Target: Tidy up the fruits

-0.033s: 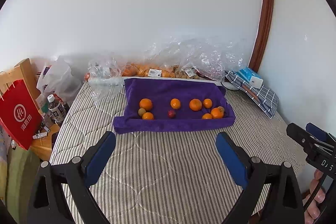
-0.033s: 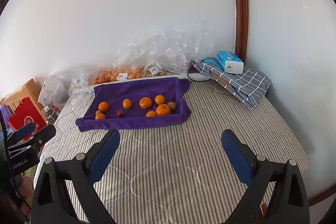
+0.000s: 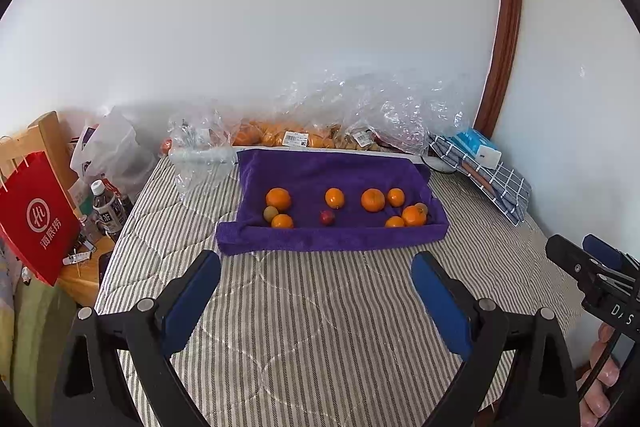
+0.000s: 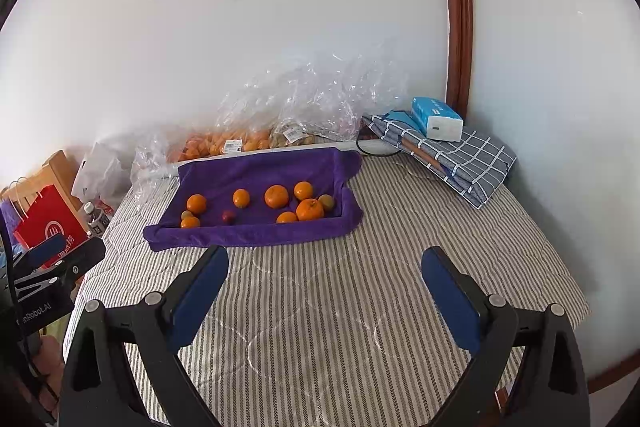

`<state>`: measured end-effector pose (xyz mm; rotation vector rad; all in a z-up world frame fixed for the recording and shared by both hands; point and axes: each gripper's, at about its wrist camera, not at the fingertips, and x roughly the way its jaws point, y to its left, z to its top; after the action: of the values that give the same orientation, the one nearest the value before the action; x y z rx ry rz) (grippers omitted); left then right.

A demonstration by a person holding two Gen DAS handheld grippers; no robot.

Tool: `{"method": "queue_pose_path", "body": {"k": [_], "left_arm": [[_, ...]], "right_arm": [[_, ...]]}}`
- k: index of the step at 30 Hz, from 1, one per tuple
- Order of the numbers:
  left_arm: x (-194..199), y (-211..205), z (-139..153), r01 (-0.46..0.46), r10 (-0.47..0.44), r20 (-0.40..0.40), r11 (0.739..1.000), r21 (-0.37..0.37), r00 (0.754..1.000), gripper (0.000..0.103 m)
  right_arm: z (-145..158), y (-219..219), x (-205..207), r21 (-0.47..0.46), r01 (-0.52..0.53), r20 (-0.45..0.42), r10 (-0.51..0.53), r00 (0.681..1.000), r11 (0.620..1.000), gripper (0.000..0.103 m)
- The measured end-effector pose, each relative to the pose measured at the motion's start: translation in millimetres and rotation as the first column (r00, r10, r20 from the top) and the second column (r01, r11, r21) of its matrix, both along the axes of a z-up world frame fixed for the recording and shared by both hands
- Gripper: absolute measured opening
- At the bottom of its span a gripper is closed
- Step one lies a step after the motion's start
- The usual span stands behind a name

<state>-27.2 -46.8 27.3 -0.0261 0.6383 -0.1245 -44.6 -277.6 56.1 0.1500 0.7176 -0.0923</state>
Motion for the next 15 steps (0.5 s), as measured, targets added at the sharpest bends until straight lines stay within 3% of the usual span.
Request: {"method": "queue_pose_path", "body": {"k": [15], "left_arm": [[-1.1, 1.9, -1.2, 0.001, -0.001, -0.001, 1.0, -0.003, 1.0, 0.097]], "right_arm": [[-2.3, -0.6, 2.0, 0.011, 0.005, -0.008, -0.005, 1.0, 1.0, 0.096]]}}
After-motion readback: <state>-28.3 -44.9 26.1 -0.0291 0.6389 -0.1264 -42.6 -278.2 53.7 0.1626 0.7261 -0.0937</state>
